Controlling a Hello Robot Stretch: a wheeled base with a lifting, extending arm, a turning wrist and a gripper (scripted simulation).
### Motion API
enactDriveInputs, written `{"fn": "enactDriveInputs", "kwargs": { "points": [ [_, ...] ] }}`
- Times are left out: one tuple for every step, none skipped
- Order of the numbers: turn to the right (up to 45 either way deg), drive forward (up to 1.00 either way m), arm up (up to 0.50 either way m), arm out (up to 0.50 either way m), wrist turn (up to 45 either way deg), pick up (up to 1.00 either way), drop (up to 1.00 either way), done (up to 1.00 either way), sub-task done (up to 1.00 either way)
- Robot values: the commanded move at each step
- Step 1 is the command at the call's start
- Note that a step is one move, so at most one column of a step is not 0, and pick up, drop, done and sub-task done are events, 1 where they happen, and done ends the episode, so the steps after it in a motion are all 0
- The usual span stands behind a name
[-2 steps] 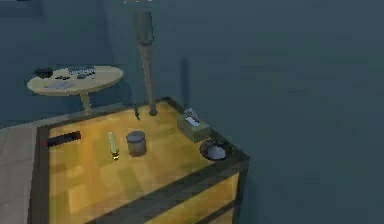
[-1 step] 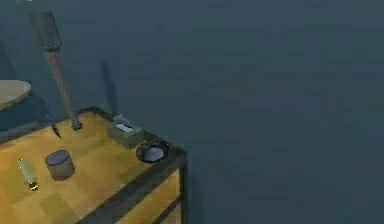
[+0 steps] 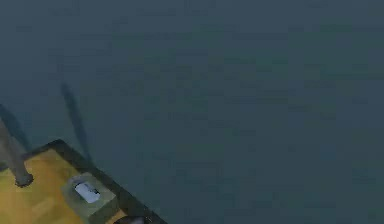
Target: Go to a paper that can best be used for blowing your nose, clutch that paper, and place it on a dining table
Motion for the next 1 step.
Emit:
{"fn": "enactDriveInputs", "kwargs": {
  "points": [
    [-45.0,0.00,0.00,0.00,0.0,0.00,0.00,0.00,0.00]
  ]
}}
